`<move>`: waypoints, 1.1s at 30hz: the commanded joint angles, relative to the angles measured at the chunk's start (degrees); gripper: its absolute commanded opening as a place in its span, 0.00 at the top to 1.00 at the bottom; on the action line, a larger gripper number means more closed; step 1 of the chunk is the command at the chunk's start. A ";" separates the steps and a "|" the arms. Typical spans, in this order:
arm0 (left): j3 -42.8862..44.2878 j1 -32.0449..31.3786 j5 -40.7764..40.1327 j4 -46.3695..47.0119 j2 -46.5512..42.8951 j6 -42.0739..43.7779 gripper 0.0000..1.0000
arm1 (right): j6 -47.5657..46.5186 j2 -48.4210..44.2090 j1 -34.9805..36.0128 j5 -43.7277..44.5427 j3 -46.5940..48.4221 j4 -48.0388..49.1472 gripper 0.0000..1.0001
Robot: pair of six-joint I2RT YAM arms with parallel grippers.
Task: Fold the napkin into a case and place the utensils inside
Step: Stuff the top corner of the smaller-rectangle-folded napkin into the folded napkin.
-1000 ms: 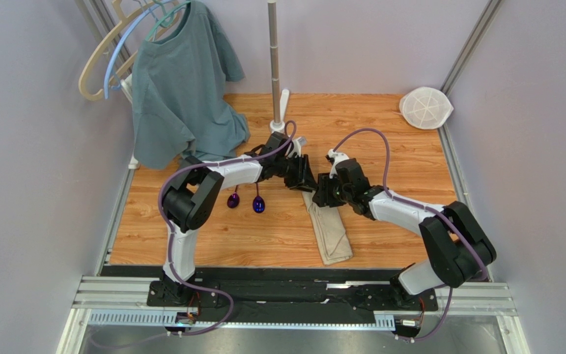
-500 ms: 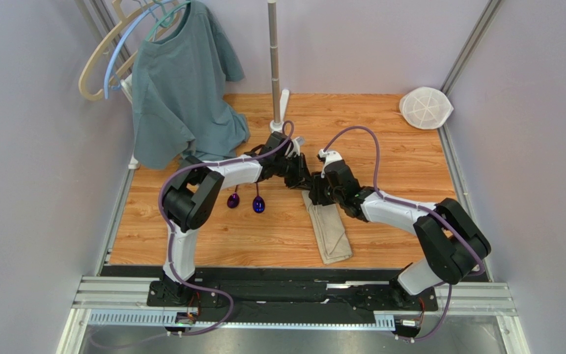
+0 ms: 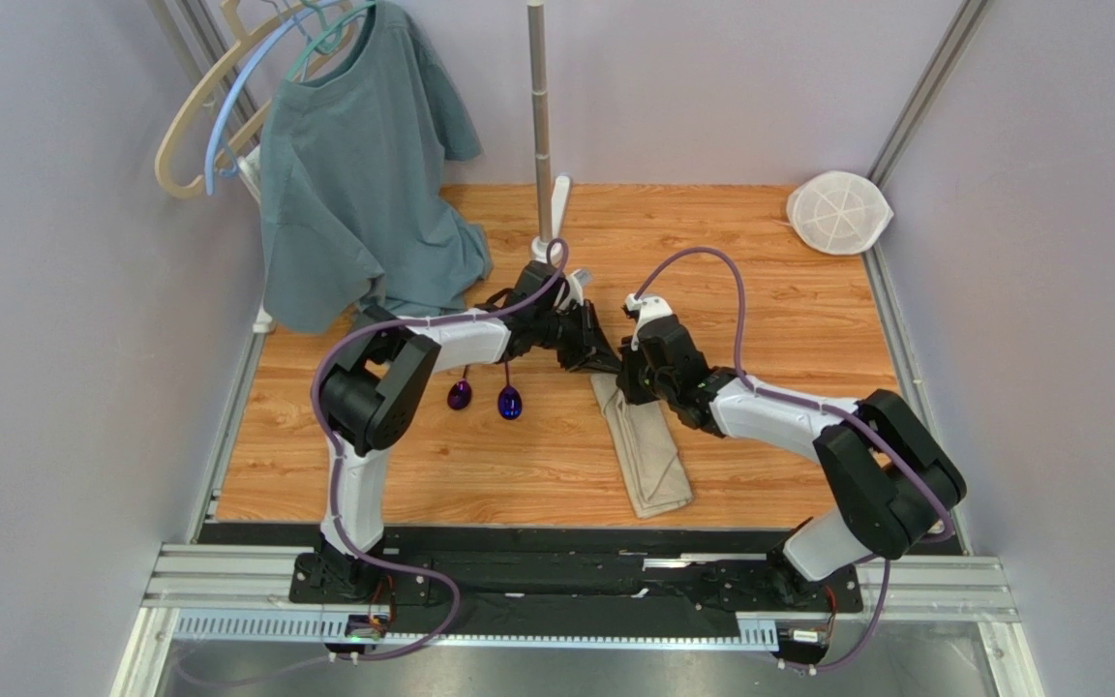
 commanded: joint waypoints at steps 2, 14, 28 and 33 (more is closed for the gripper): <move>-1.54 0.15 -1.73 -0.05 -5.46 4.90 0.76 | -3.38 -0.67 0.05 1.26 4.07 -4.81 1.00; -11.56 -4.94 -19.39 -0.40 -15.16 15.98 0.90 | -4.53 -4.63 -3.20 -6.37 6.27 -14.78 1.00; -7.00 -12.33 -29.08 -3.49 -10.32 23.81 0.75 | -2.16 -4.63 -6.71 -12.97 7.59 -19.09 1.00; -5.94 -13.03 -28.29 -3.40 -7.86 23.46 0.71 | -0.40 -4.45 -8.03 -14.82 7.42 -18.74 1.00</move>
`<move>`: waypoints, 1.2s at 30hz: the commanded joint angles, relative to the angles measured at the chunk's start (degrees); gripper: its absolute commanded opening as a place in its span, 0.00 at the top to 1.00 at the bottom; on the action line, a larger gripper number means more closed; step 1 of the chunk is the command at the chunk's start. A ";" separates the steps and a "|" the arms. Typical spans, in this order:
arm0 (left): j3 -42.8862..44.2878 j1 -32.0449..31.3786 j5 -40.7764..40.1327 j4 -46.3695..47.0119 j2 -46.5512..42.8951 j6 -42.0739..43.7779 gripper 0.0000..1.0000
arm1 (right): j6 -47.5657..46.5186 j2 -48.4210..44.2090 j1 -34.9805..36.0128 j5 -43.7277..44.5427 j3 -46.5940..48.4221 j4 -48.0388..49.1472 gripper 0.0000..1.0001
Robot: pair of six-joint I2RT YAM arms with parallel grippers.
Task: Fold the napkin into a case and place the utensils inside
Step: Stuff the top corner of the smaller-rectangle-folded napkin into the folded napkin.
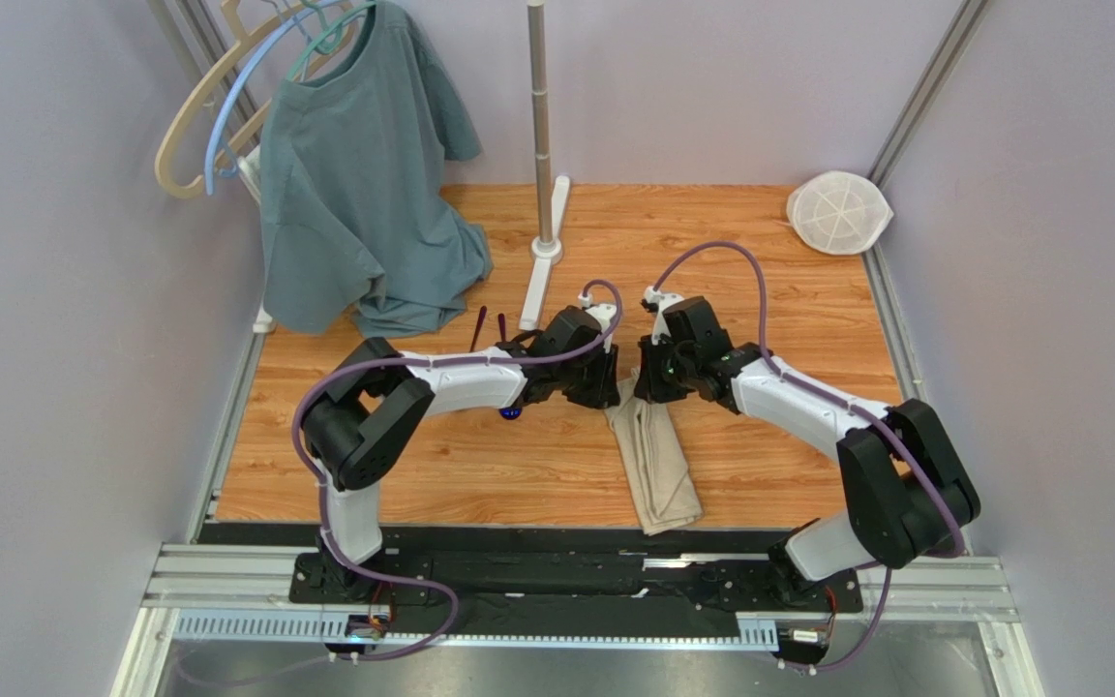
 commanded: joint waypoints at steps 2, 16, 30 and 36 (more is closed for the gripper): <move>3.07 -1.25 -1.55 -2.01 1.83 1.30 0.71 | 2.53 -1.57 -1.46 -3.46 1.76 0.15 1.00; 4.64 -6.96 -13.32 -4.10 1.82 3.40 0.66 | 4.37 -1.56 -3.13 -6.71 0.26 1.46 1.00; 7.99 -7.58 -16.58 -8.42 5.00 2.52 0.85 | 4.47 -3.06 -3.83 -8.65 0.44 -0.55 1.00; 7.99 -5.83 -11.31 -7.38 2.27 0.25 1.00 | 2.18 -3.41 -3.83 -9.34 0.79 -3.80 1.00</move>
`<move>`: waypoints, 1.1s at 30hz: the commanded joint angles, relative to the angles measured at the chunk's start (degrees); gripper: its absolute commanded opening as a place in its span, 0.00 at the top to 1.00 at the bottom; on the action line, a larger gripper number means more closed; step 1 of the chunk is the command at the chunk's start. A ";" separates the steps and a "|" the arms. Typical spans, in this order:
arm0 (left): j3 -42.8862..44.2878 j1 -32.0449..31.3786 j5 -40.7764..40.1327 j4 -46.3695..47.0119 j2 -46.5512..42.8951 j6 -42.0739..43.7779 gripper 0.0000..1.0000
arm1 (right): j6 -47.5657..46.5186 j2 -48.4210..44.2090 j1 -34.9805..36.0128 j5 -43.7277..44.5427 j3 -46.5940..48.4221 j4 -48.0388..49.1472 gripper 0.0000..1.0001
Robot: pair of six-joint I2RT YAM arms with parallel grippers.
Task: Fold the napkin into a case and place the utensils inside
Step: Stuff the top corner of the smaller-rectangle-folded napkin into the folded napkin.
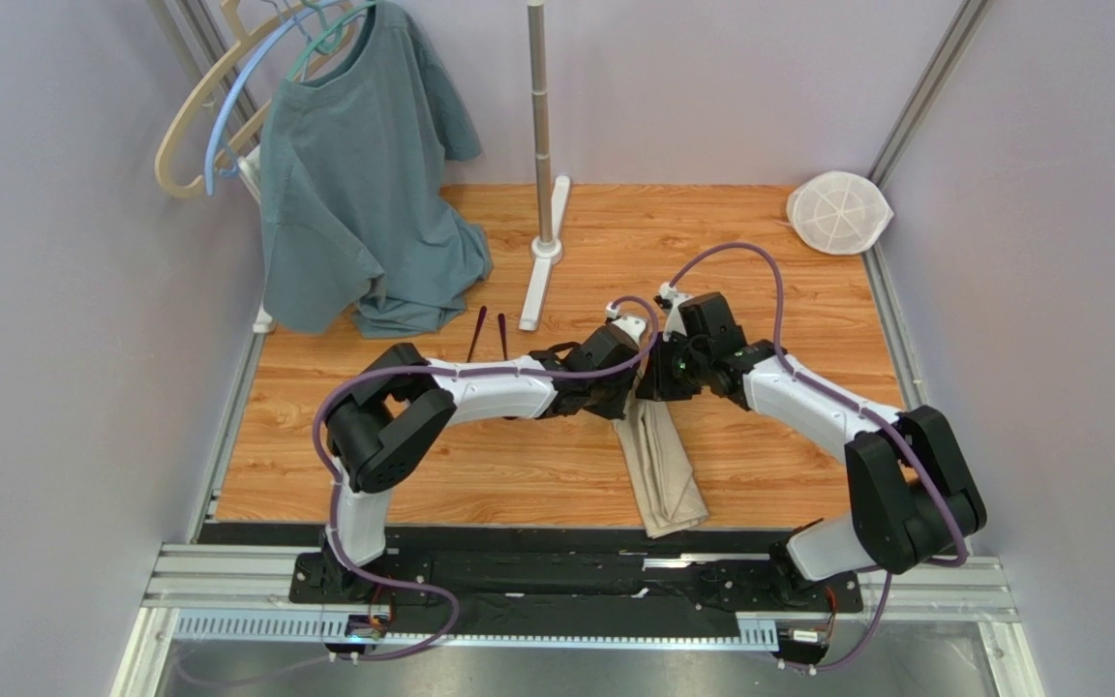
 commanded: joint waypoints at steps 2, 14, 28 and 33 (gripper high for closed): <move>0.52 2.22 5.42 1.18 -2.80 -3.50 1.00 | -2.26 -2.17 -0.20 -2.69 0.59 -2.50 1.00; -9.68 3.98 9.03 17.52 -8.52 -8.08 1.00 | -1.47 0.99 -0.20 -5.59 -2.40 -0.65 1.00; -13.73 3.98 7.98 24.47 -12.21 -5.18 1.00 | -1.73 5.48 1.11 -6.03 -2.66 1.37 1.00; -14.16 3.98 8.85 25.87 -12.56 -4.30 1.00 | -1.73 4.69 1.82 -5.42 -3.10 0.49 1.00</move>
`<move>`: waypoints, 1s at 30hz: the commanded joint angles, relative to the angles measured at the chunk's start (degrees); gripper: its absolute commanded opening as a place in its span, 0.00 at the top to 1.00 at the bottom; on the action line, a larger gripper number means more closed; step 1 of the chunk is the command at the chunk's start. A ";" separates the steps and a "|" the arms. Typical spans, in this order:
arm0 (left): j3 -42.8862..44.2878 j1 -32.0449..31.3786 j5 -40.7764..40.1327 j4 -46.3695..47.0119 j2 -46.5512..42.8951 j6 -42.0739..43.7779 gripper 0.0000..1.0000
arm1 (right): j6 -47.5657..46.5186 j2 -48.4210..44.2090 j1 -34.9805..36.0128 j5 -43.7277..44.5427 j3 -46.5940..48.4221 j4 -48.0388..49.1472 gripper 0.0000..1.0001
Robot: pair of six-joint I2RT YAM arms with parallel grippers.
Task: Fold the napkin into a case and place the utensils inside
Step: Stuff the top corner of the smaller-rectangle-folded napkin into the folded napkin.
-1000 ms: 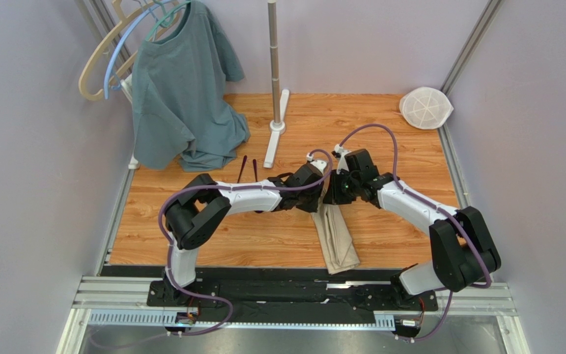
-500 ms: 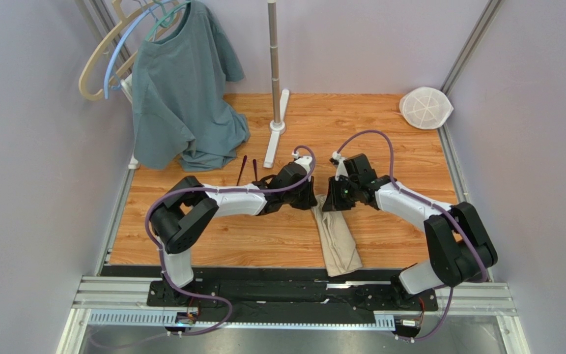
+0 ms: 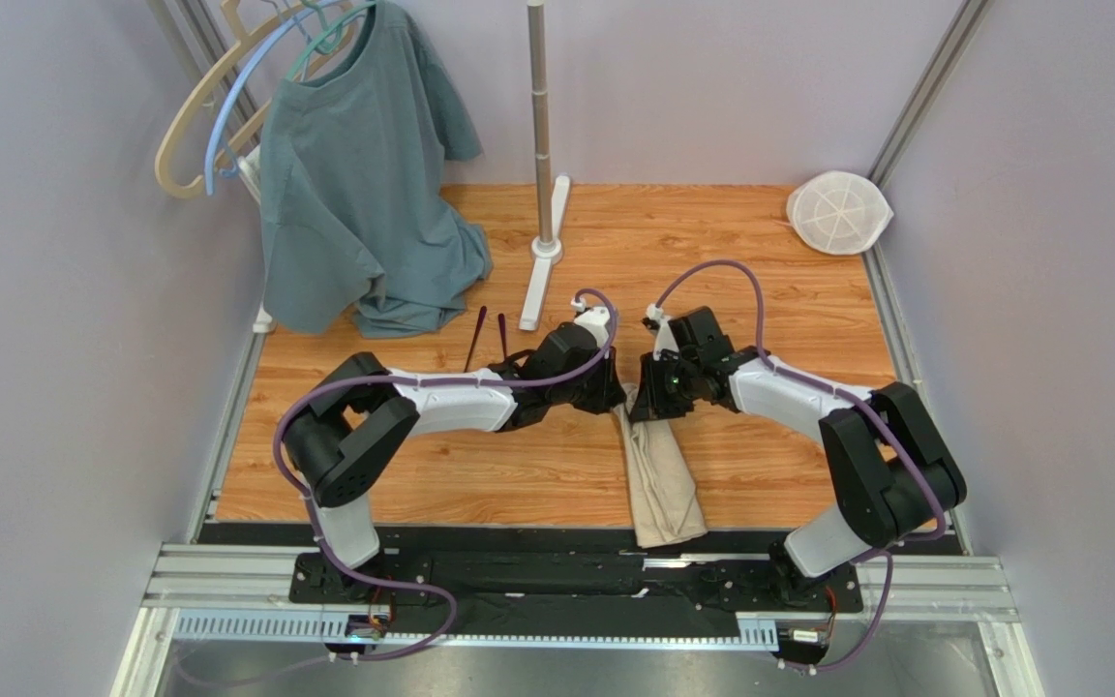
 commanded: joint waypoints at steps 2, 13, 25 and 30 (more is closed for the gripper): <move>-1.27 -0.24 0.27 8.63 -4.06 2.02 1.00 | -0.40 -0.23 1.27 0.60 -0.68 -0.74 1.00; -4.36 -1.12 2.03 12.78 -4.85 4.65 1.00 | 1.45 4.08 3.90 3.14 3.72 -1.96 1.00; -7.94 -0.77 -4.65 8.55 -8.36 3.25 1.00 | 11.55 7.07 1.72 -2.37 8.64 5.67 0.99; -9.54 0.12 -3.86 9.79 -8.37 4.04 1.00 | 8.66 7.60 1.45 -6.60 8.91 4.80 0.83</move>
